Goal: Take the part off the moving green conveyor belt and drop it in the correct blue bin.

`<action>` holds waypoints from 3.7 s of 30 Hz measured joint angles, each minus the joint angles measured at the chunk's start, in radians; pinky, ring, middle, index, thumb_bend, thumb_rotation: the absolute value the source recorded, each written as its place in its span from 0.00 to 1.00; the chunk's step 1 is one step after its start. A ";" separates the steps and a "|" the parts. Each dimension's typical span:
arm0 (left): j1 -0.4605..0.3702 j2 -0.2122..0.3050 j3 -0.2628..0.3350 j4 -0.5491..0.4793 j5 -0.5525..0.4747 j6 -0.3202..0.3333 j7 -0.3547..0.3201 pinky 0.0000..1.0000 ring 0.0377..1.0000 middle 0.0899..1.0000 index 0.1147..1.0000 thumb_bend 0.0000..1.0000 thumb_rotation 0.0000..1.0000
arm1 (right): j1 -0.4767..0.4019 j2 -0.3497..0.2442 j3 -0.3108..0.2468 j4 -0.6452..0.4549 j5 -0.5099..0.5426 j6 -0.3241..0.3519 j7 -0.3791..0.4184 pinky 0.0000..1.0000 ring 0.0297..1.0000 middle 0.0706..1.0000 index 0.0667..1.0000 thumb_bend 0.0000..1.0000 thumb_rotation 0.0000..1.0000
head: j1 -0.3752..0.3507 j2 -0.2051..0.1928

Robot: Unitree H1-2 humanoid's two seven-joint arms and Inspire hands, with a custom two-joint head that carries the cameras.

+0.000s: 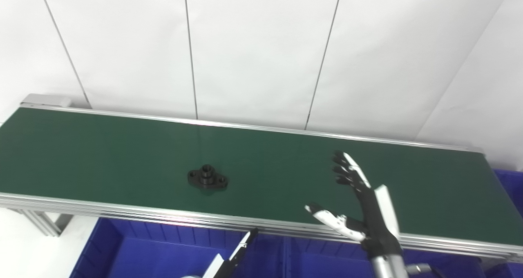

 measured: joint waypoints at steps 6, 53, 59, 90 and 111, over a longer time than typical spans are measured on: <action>-0.001 0.000 0.004 0.007 -0.004 0.000 -0.021 1.00 1.00 1.00 1.00 0.74 0.92 | -0.080 -0.001 0.023 0.007 -0.053 0.042 0.037 0.77 0.83 0.88 0.90 0.70 0.47 | 0.009 -0.006; -0.024 -0.039 -0.054 0.067 0.034 0.000 0.009 1.00 1.00 1.00 1.00 0.76 0.85 | -0.554 -0.114 0.326 0.659 -0.281 0.146 0.150 0.85 0.85 0.86 0.91 0.75 0.43 | 0.104 -0.045; -0.027 -0.049 -0.061 0.067 0.047 0.000 0.016 1.00 1.00 1.00 1.00 0.77 0.85 | -0.590 -0.122 0.363 0.732 -0.295 0.142 0.164 0.84 0.84 0.85 0.90 0.75 0.40 | 0.114 -0.043; -0.029 -0.060 -0.092 0.064 0.062 0.000 0.076 1.00 1.00 1.00 1.00 0.75 0.84 | -0.578 -0.160 0.459 0.735 -0.359 0.114 0.113 0.35 0.37 0.45 0.51 0.51 0.00 | 0.124 -0.011; -0.032 -0.061 -0.091 0.063 0.050 0.000 0.077 1.00 1.00 1.00 1.00 0.75 0.84 | -0.480 -0.134 0.444 0.475 -0.377 0.114 0.167 0.27 0.33 0.43 0.53 0.51 0.00 | 0.120 0.005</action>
